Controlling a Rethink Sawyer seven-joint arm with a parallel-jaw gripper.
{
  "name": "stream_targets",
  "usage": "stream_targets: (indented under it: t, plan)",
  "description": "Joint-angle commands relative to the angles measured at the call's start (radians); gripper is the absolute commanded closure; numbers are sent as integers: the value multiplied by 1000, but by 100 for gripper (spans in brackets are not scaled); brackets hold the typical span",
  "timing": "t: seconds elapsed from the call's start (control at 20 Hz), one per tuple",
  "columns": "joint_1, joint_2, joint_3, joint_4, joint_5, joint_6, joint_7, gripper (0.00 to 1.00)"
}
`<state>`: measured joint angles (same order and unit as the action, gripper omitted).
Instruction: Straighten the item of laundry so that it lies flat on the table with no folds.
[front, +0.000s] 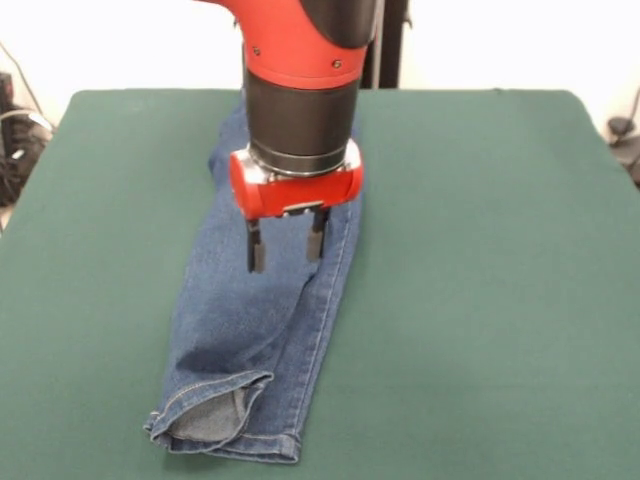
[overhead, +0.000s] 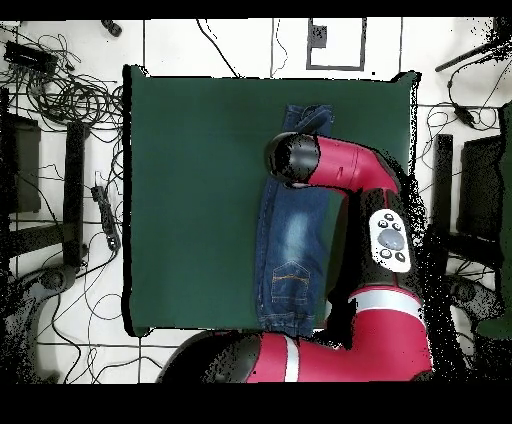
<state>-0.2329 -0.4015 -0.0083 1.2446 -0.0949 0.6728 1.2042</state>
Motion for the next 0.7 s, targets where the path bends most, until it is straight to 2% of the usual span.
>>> stream_targets:
  t: [0.05,0.7]
  plan:
    - [-6,83,91,-3,13,-37,132,0]
    - [-19,210,119,-43,-5,-200,137,0]
